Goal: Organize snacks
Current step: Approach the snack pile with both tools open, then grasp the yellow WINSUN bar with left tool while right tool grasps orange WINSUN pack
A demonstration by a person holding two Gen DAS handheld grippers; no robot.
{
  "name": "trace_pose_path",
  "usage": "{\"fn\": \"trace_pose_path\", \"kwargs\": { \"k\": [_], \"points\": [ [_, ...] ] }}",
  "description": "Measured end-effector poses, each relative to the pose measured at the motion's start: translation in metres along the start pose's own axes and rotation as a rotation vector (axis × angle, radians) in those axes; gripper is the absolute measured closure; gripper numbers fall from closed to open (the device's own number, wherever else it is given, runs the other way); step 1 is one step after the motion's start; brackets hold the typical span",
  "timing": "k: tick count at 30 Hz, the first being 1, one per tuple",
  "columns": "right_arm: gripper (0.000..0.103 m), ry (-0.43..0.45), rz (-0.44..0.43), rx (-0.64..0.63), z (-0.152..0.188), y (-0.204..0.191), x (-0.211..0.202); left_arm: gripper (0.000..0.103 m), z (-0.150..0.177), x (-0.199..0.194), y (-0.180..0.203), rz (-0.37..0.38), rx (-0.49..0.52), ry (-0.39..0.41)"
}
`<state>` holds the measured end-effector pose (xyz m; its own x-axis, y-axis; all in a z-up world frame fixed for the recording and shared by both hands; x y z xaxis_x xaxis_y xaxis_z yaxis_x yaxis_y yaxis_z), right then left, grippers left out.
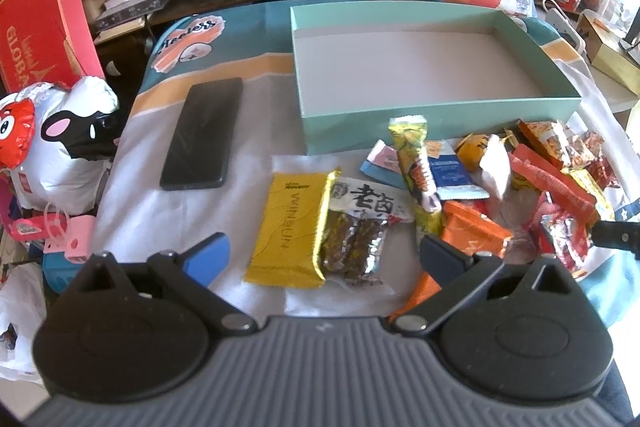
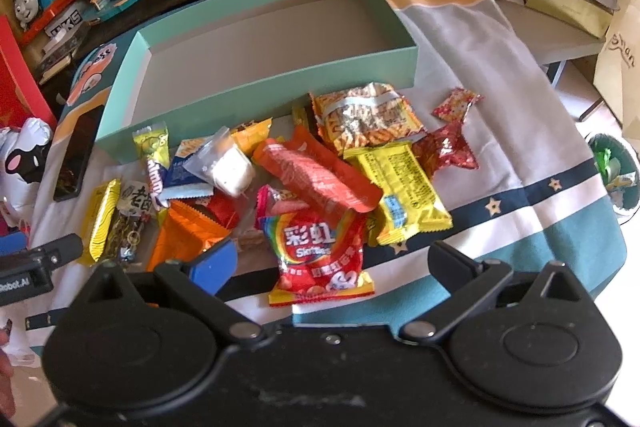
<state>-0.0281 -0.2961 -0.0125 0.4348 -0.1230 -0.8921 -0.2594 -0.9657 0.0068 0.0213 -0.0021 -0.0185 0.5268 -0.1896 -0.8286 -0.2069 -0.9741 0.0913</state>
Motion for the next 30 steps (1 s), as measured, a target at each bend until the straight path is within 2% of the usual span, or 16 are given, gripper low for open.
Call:
{"fn": "trace_pose_path", "kwargs": {
  "k": [6,10,13,14,16,18,19,20,21,22,25,30],
  "points": [
    [0.000,-0.051,-0.071,-0.046,0.005,-0.025,0.007,0.000,0.000,0.017,-0.028,-0.040,-0.019,-0.022],
    [0.001,-0.111,-0.180,-0.048,0.005,-0.049,0.012,0.000,-0.004,0.036,-0.039,0.008,-0.024,-0.051],
    [0.022,-0.125,-0.216,-0.071,0.005,-0.068,0.013,0.000,-0.007,0.051,-0.045,0.017,-0.012,-0.067],
    [0.032,-0.127,-0.226,-0.081,0.005,-0.072,0.013,0.000,-0.009,0.057,-0.050,0.012,-0.019,-0.070],
    [0.044,-0.146,-0.236,-0.092,0.005,-0.083,0.015,0.000,-0.012,0.067,-0.059,0.014,-0.027,-0.072],
    [0.044,-0.183,-0.237,-0.087,0.006,-0.093,0.021,0.002,-0.012,0.075,-0.066,0.017,-0.030,-0.084],
    [0.044,-0.204,-0.236,-0.086,0.006,-0.100,0.023,0.004,-0.012,0.079,-0.069,0.032,-0.034,-0.089],
    [0.044,-0.220,-0.233,-0.086,0.006,-0.106,0.026,0.017,-0.010,0.082,-0.071,0.050,-0.040,-0.093],
    [0.044,-0.232,-0.228,-0.083,0.008,-0.110,0.028,0.042,-0.008,0.085,-0.073,0.072,-0.048,-0.099],
    [0.043,-0.245,-0.219,-0.077,0.008,-0.116,0.032,0.052,-0.006,0.087,-0.074,0.089,-0.057,-0.107],
    [0.040,-0.268,-0.190,-0.056,0.007,-0.134,0.045,0.050,0.002,0.085,-0.075,0.099,-0.047,-0.095],
    [0.035,-0.258,-0.115,-0.056,0.004,-0.158,0.058,0.049,0.012,0.077,-0.079,0.146,-0.072,-0.096]
  ]
}}
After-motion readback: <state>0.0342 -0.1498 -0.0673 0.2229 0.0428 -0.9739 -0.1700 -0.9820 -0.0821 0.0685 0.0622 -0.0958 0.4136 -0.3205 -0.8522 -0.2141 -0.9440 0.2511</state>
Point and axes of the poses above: each gripper's, at about its wrist camera, not at the fingertips, and x roughly the way its jaws point, y to its right, z to its underside, the point moved 3 cm from there along x, roughly the way its jaws point, and after that the axes turned 10 degrees about z, right-handed, at the moved point
